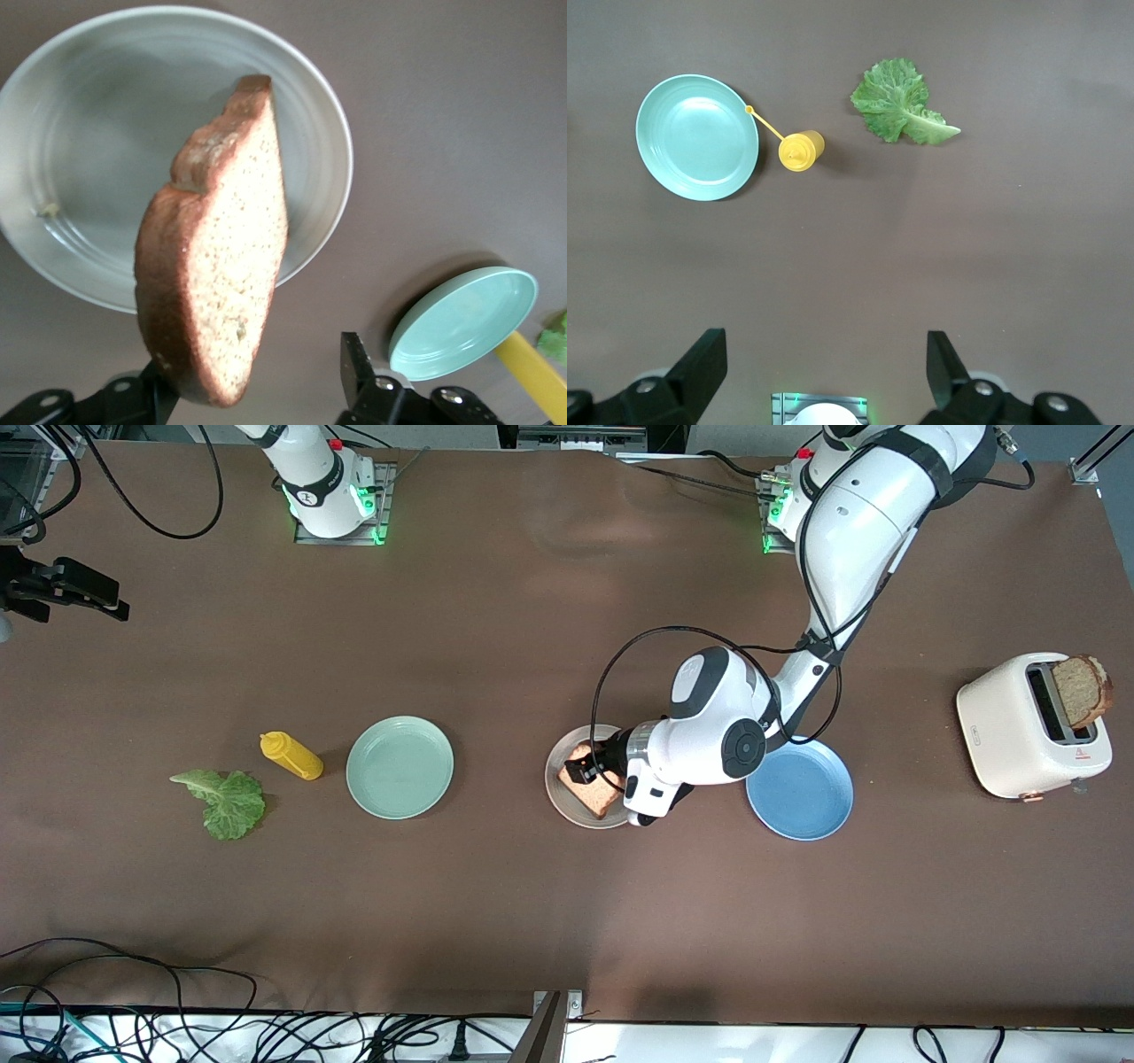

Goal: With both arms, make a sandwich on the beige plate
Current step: 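Lower the toast onto the beige plate and open the left gripper, then withdraw the left gripper while the right gripper reaches the lettuce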

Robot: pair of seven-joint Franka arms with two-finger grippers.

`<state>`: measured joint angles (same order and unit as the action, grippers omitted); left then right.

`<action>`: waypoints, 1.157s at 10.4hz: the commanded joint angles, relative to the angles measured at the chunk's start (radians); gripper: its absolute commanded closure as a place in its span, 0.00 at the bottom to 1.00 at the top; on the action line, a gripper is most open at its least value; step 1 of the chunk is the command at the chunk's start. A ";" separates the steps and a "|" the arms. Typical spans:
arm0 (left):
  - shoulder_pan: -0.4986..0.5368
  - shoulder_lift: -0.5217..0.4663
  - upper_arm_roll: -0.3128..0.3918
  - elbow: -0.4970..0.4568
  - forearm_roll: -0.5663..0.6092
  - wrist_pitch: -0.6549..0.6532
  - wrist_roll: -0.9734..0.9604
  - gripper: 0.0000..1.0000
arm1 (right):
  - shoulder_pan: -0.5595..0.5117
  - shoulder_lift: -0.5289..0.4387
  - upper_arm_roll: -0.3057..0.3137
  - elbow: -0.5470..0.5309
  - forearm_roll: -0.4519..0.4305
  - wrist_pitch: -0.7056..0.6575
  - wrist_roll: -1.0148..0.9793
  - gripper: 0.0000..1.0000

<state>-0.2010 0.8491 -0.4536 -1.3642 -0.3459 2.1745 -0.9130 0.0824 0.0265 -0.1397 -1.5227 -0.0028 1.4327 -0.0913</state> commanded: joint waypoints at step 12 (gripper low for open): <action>0.205 -0.131 0.000 -0.003 0.274 -0.477 0.034 0.00 | 0.004 0.001 0.002 0.015 -0.008 -0.017 0.001 0.00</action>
<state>-0.0231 0.7889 -0.4500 -1.3476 -0.1851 1.7554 -0.8813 0.0830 0.0274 -0.1378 -1.5227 -0.0028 1.4326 -0.0913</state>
